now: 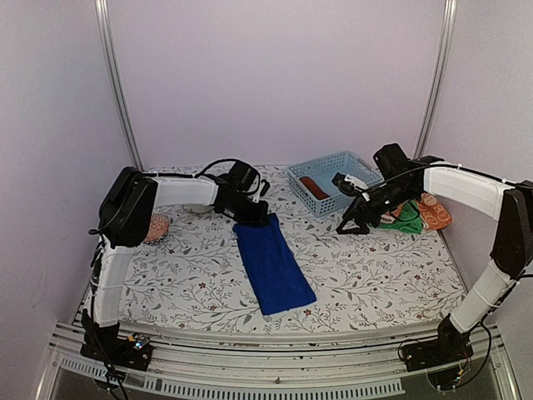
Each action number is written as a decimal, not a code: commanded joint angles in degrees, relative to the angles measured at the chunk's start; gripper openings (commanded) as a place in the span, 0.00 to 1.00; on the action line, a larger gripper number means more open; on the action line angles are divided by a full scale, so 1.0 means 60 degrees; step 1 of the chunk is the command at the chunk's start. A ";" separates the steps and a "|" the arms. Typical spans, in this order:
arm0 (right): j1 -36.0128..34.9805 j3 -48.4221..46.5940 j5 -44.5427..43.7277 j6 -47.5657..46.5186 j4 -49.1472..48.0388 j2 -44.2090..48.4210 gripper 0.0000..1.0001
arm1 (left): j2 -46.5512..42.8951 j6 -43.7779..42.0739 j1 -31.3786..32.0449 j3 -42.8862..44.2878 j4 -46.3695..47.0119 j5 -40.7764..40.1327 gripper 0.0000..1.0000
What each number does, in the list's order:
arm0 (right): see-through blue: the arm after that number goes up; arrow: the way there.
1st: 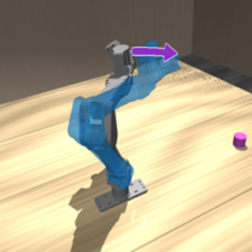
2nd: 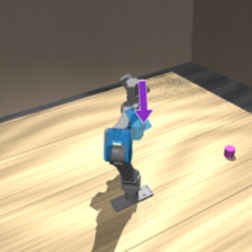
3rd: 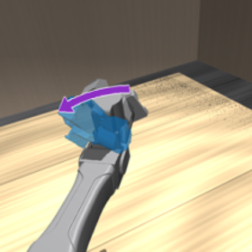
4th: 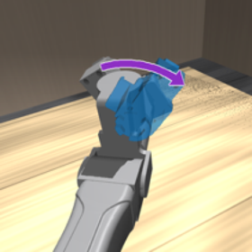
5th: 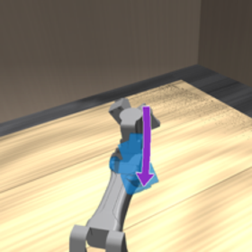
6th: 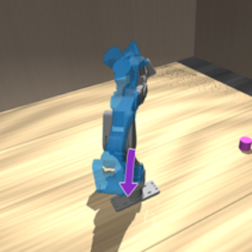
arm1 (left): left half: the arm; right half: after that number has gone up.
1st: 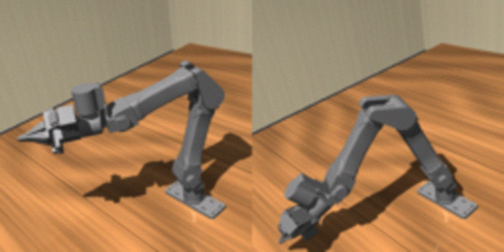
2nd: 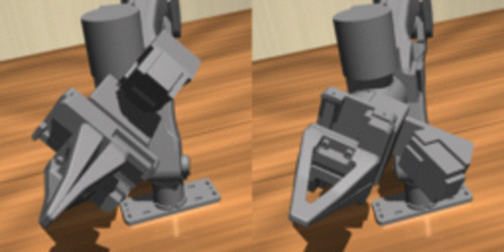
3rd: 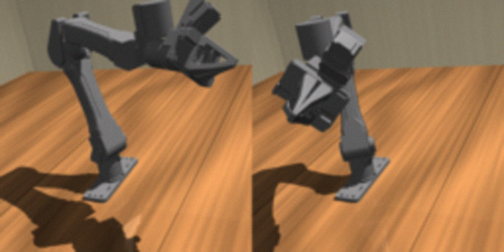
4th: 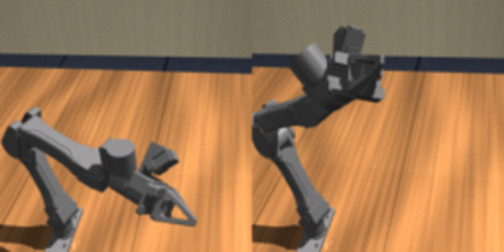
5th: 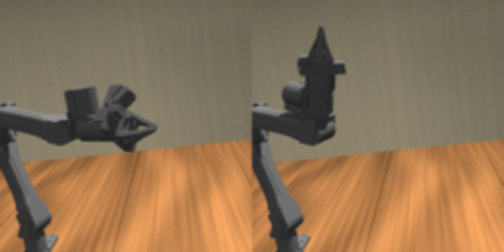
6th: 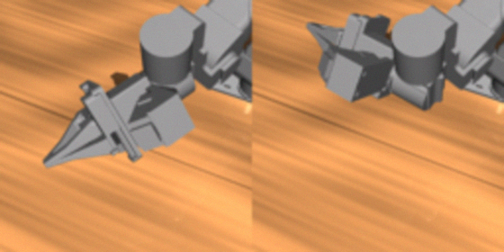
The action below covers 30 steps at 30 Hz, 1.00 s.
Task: Roll the towels
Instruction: Rotate the towel at the center of the board, then smooth out the towel at the center of the board.
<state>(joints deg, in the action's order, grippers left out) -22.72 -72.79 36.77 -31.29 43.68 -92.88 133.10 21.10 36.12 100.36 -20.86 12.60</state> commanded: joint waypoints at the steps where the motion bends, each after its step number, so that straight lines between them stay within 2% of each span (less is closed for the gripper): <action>1: -0.0226 -0.0477 0.0240 0.0269 -0.0054 -0.0245 0.72 | -0.2155 -0.0029 0.0026 -0.1406 0.0102 0.0048 0.10; 4: -0.0413 -0.0827 0.0398 0.0661 -0.0111 -0.0667 0.70 | -0.4053 0.0628 0.0184 -0.3620 0.1460 0.0840 0.10; 7: -0.0726 -0.1286 0.0783 0.1147 -0.0066 -0.1326 0.65 | -0.5313 0.1271 0.0524 -0.5899 0.2584 0.1510 0.08; 11: -0.1293 -0.1962 0.0305 0.1343 -0.0136 -0.2142 0.62 | -0.6334 0.1428 0.1030 -0.7073 0.2729 0.1128 0.04; 13: -0.1425 -0.2224 0.0523 0.1610 -0.0273 -0.2592 0.59 | -0.6478 0.1594 0.1131 -0.7480 0.2977 0.1280 0.03; 18: -0.1855 -0.3096 0.1256 0.2055 0.0129 -0.3972 0.49 | -0.6187 0.2109 0.1392 -0.7907 0.3734 0.1548 0.02; 26: -0.2034 -0.3844 0.1618 0.2456 0.0189 -0.5635 0.46 | -0.4986 0.2437 0.1291 -0.7273 0.4449 0.0503 0.04; 28: -0.2036 -0.3944 0.1721 0.2509 0.0178 -0.5939 0.45 | -0.4515 0.2633 0.1044 -0.7172 0.4950 0.0797 0.04; 30: -0.2056 -0.3948 0.1813 0.2558 0.0196 -0.6234 0.45 | -0.3854 0.2812 0.0851 -0.7003 0.5438 0.1696 0.04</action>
<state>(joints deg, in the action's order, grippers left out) -34.85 -94.67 45.19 -17.32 43.94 -127.22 104.51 35.70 43.27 56.18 4.56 18.68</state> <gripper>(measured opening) 0.456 0.041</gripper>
